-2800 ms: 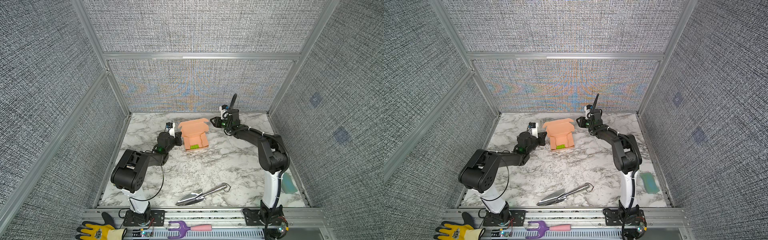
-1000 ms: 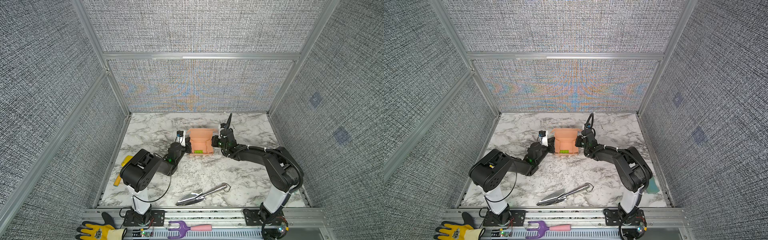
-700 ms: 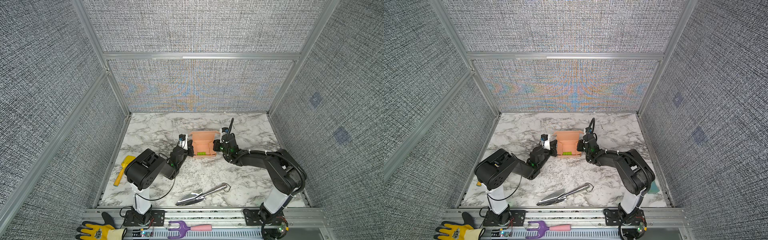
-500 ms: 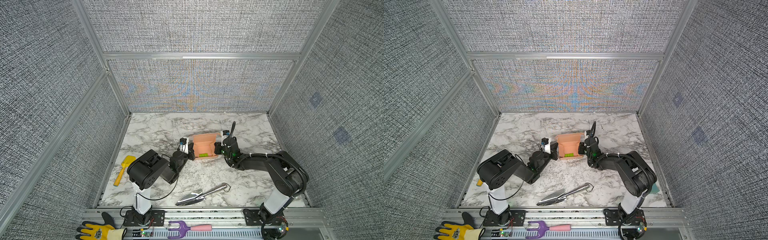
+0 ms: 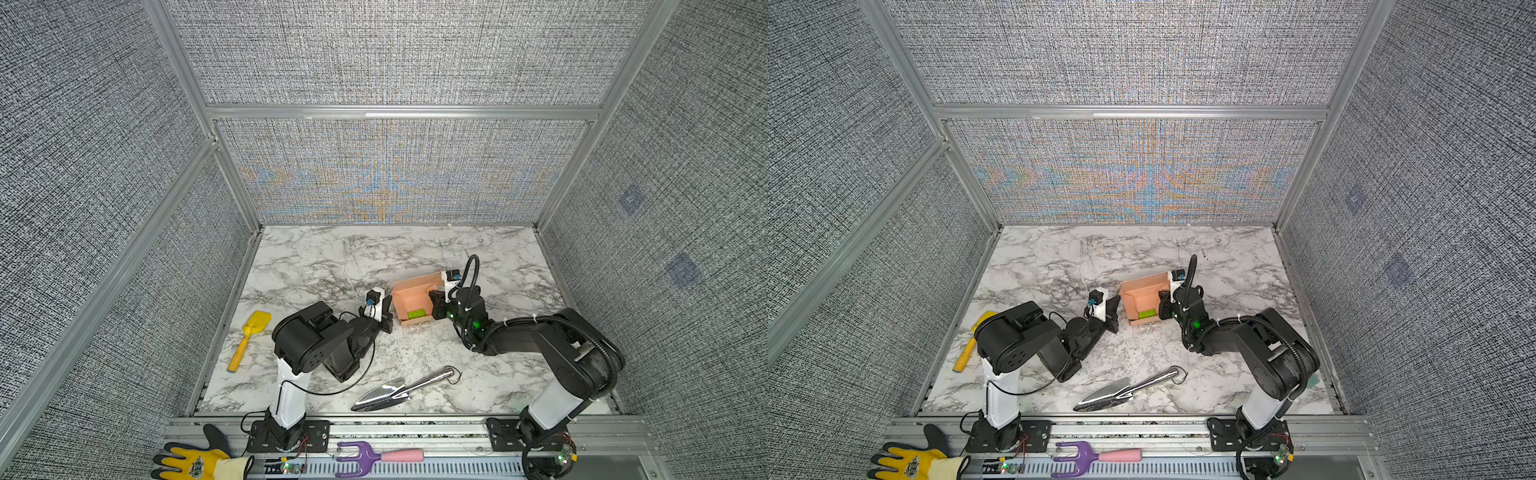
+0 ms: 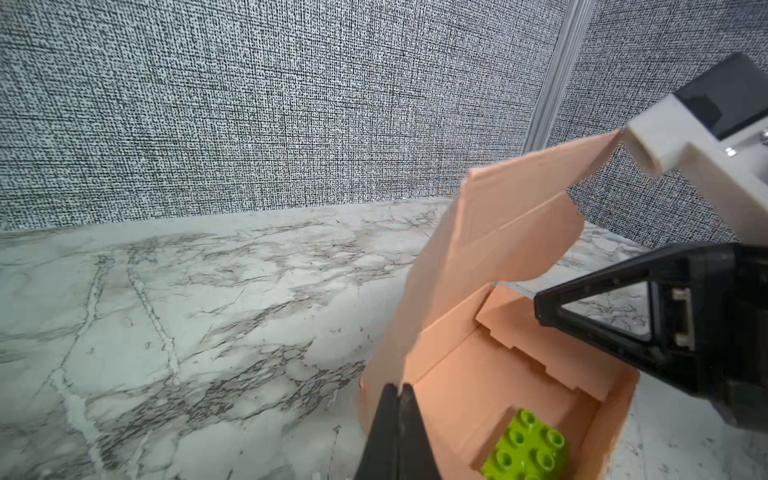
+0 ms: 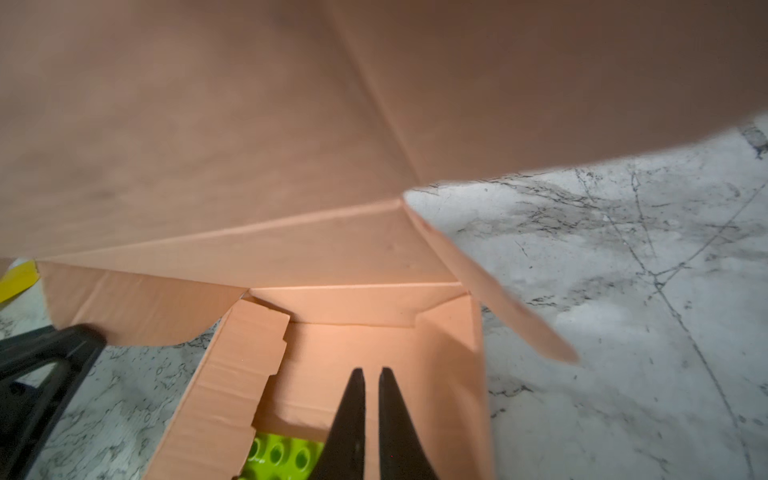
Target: Fold the paper box
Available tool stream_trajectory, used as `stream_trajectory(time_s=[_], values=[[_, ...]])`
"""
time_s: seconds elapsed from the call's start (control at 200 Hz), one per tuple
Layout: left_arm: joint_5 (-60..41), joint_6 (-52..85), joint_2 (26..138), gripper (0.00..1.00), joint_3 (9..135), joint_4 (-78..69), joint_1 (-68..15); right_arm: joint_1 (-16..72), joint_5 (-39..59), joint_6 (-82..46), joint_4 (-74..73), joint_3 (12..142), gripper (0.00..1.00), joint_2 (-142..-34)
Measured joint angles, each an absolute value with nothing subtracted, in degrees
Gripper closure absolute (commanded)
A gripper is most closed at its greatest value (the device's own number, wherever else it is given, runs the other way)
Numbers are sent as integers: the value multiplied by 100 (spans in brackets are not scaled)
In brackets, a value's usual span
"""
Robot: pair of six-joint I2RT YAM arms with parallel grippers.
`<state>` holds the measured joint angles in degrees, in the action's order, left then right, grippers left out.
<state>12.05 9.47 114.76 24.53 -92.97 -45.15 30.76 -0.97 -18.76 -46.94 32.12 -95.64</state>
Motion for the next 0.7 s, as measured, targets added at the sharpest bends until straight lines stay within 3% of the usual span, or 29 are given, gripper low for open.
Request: stream_trajectory(time_s=[0.37,0.7], values=[[1525,895,10632,100,2359,-8726,-4471,3061,213,-1518,-4202,2884,87,-8357],[1286,908,10431,100,2130,-8215,-4211,2722,392,-1057,-3179,3030,75,-7485]])
